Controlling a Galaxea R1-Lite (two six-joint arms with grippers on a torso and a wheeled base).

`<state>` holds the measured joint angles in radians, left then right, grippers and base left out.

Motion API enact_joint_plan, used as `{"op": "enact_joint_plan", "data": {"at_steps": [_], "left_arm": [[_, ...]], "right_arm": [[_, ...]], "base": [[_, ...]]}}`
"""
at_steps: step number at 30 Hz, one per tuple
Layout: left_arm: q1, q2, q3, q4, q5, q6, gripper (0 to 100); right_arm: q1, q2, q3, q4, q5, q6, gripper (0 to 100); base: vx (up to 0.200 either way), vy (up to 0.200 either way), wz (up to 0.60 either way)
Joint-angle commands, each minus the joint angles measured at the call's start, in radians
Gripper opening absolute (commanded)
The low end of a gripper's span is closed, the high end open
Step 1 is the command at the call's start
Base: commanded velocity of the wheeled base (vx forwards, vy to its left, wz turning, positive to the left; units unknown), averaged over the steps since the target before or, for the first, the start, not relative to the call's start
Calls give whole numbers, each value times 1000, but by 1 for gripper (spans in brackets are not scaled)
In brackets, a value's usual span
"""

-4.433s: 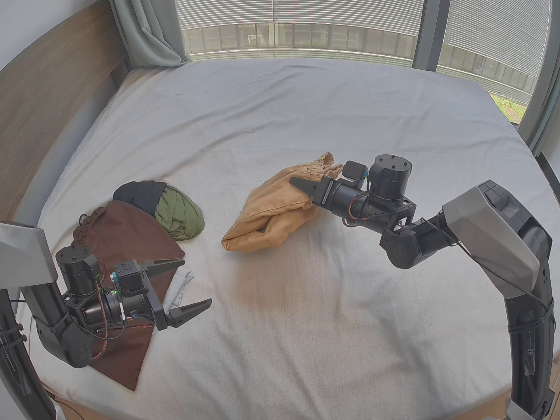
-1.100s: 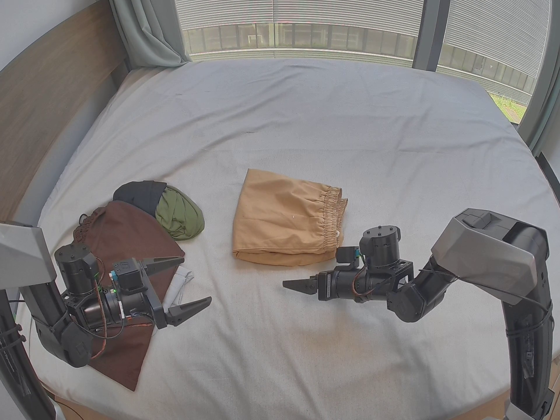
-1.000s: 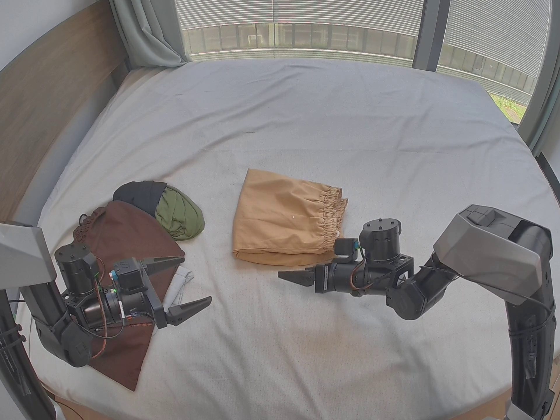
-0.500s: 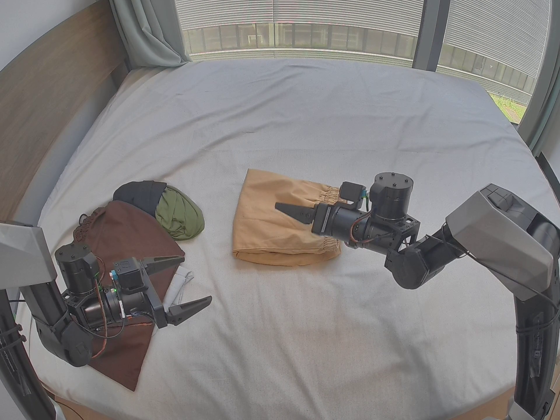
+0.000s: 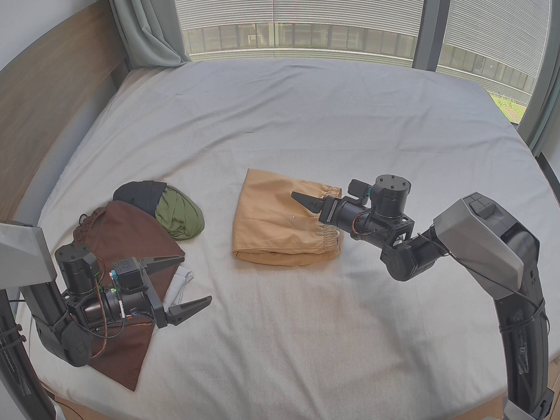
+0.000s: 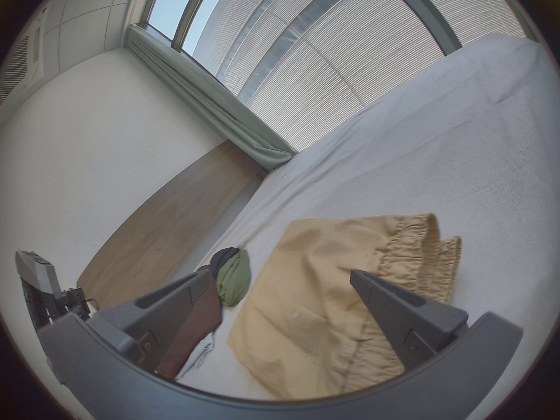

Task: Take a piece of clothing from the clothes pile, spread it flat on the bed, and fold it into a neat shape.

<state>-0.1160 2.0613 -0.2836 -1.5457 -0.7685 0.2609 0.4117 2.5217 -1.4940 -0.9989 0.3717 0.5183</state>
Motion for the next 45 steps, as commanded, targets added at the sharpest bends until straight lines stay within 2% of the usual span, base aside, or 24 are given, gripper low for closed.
{"op": "enact_joint_plan", "data": {"at_steps": [1,10,22,36,45], "left_arm": [[-1,-1,1,-1,0,0,100],[-1,-1,4,-1,0,0,100],[-1,-3,4,-1,0,-2,100],[-11,-6,-3,-1,0,-12,100],[-45,-23,-14,-1,0,-26,100]], "right_arm": [[-21,63,-28,-1,-7,0,100],[-17,137,-29,-7,-8,-26,100],[-19,124,-31,-12,-25,-29,100],[-16,-90,43,-38,-30,-26,100],[-5,-267,256,-84,-36,-64,100]], "base": [[0,0,0],[0,0,0],[0,0,0],[0,0,0],[0,0,0]]}}
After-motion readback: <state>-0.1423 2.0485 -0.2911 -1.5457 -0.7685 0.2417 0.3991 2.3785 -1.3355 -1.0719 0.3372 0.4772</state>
